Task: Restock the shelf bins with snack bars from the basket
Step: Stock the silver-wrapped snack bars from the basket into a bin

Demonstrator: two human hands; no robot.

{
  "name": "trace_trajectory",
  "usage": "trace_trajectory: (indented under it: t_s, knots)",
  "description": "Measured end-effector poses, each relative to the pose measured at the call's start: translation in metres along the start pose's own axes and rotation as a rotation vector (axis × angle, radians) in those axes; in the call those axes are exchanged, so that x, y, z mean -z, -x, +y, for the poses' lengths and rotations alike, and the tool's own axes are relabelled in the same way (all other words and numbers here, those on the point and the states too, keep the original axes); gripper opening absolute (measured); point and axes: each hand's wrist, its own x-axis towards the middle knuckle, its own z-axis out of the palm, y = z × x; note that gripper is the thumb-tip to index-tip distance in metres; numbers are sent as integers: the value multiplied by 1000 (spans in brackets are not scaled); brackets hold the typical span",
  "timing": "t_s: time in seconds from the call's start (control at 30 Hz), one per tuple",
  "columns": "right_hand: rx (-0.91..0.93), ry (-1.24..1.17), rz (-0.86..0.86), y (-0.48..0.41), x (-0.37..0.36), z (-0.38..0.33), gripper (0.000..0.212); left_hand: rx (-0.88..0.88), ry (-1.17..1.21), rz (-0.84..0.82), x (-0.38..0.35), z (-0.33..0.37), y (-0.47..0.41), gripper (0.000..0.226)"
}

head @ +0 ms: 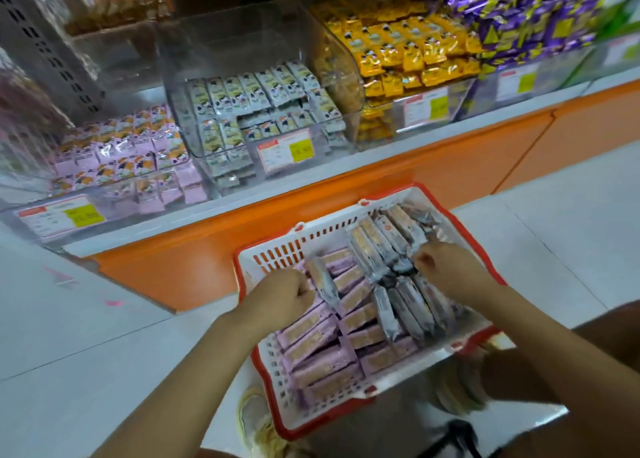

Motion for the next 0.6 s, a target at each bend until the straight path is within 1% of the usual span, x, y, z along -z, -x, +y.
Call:
trace_trajectory:
  t_s: [0.07, 0.13, 0.2, 0.23, 0.3, 0.37, 0.43, 0.53, 0.6]
  knots:
    - [-80, 11, -62, 5, -24, 10, 21, 66, -84, -125, -18, -12, -5, 38]
    - [-109, 22, -118, 7, -49, 11, 34, 119, -127, -220, -31, -22, -8, 42]
    - [-127, 37, -131, 9, -75, 9, 49, 173, -158, -269, -39, -30, -9, 45]
    - [-120, 108, -118, 9, -84, 7, 54, 198, -188, -283, -42, -34, -10, 45]
    - [-67, 339, -92, 9, -92, -1, 60, 251, -224, -308, -45, -37, -12, 44]
    - [-30, 478, -50, 5, -91, -5, 56, 278, -223, -326, -47, -41, -14, 43]
    - [-48, 483, -47, -6, -88, -6, 47, 281, -217, -335, -49, -43, -16, 41]
    - [-67, 427, -127, -24, -88, -5, 41, 257, -248, -338, -49, -42, -14, 39]
    - [-73, 430, -201, -34, -87, -9, 37, 233, -246, -333, -48, -43, -13, 40]
